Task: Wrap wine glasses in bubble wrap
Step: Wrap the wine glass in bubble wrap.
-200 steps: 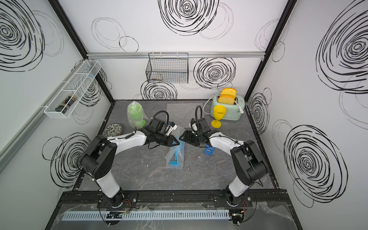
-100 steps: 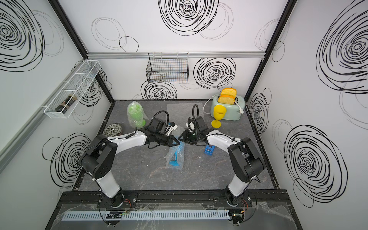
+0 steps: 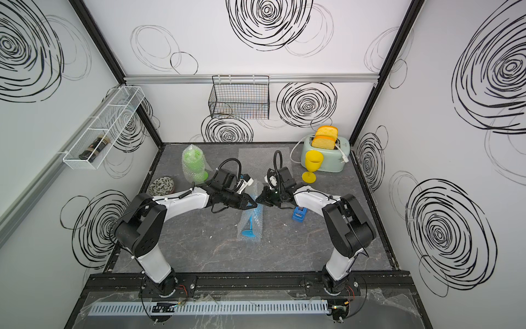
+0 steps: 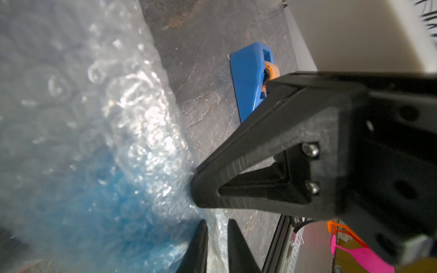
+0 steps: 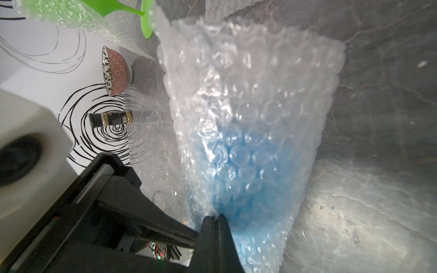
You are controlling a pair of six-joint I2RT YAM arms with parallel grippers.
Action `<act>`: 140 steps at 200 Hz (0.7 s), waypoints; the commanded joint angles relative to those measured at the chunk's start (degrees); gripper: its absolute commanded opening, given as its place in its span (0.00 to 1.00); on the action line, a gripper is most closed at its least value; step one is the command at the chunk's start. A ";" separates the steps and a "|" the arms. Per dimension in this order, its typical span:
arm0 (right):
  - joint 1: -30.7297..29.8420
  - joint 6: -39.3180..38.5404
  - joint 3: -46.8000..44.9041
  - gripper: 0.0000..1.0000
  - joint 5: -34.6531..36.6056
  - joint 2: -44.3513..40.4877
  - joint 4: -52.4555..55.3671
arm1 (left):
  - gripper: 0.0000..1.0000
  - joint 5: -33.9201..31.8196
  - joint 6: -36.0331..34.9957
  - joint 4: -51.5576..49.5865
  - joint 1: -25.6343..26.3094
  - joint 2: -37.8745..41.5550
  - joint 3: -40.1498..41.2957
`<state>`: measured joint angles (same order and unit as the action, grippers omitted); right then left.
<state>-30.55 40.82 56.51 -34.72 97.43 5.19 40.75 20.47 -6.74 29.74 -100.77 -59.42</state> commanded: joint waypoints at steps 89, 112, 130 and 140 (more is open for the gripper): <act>0.28 -0.41 -1.40 0.00 -1.03 2.06 -1.61 | 0.66 -5.46 3.84 -4.75 -6.53 8.86 3.55; 0.02 -0.05 -1.63 0.00 -0.79 1.65 -2.31 | 0.70 -5.63 5.78 -4.34 -7.44 5.71 2.68; 0.01 0.23 -1.72 0.00 -1.30 1.92 -2.52 | 0.74 -4.09 6.21 -4.48 -6.84 2.56 1.23; 0.02 0.15 -1.33 0.00 -1.40 2.02 -2.01 | 0.77 -3.10 6.37 -4.32 -6.61 1.46 0.56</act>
<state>-30.50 40.91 55.99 -36.93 98.24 1.93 36.01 25.34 -11.05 22.33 -96.18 -56.77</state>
